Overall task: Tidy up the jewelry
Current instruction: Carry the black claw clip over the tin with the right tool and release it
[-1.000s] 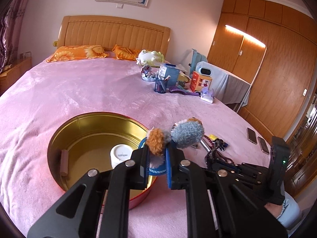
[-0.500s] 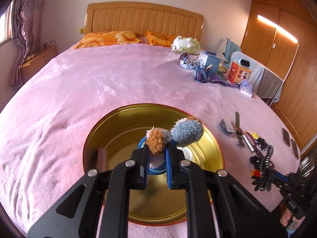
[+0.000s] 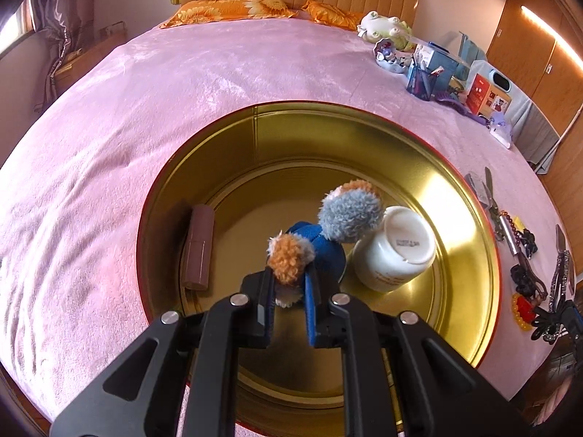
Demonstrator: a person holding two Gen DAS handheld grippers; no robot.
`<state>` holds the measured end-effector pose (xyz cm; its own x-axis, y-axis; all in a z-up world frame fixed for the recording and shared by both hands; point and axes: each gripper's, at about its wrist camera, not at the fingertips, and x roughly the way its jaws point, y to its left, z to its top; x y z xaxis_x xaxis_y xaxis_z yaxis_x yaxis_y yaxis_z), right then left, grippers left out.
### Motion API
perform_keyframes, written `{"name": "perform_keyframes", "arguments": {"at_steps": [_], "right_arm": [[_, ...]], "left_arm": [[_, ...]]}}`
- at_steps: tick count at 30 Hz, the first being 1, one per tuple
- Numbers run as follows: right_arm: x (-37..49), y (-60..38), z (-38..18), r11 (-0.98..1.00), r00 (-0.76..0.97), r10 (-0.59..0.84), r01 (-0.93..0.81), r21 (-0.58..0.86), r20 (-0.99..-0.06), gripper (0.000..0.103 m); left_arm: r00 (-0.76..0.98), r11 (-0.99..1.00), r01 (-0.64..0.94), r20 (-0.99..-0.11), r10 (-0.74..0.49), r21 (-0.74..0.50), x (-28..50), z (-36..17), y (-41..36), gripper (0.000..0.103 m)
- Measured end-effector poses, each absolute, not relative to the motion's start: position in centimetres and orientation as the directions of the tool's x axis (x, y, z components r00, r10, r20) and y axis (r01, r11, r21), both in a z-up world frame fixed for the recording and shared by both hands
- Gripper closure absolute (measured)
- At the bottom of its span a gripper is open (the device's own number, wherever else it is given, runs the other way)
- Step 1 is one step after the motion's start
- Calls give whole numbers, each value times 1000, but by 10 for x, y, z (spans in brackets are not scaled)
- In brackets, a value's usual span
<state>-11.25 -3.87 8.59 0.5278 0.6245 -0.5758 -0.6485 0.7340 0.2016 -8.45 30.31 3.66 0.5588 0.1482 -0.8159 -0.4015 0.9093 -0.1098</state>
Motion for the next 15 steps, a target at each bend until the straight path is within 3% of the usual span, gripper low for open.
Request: {"name": "perform_keyframes", "arguments": {"at_steps": [4,7,8,9,10,15], "right_arm": [[-111,-43,86,737,531,625,-643,208,-572,92],[-111,-45,86,739,534,625,-641,209,-570,92],[-111,-45,86,740,535,623,-640,209,-570,92],[-111,-45,86,742,537,621,-638,207,-571,92],[-111,-45,86,743,537,619,-636,206,-573,92],[-114,-33,91,743,541,610,-645,179,-579,92]], "left_arm": [[551,908,-408,-819,162,-95,-85,38,303,89],[548,901,-428,-813,198,-68,-89,43,301,83],[554,899,-433,-806,208,-66,-93,45,300,69],[562,895,-442,-797,221,-64,-96,49,300,46],[576,890,-452,-782,239,-61,-101,53,299,36],[650,897,-432,-721,240,-91,-118,72,295,27]]}}
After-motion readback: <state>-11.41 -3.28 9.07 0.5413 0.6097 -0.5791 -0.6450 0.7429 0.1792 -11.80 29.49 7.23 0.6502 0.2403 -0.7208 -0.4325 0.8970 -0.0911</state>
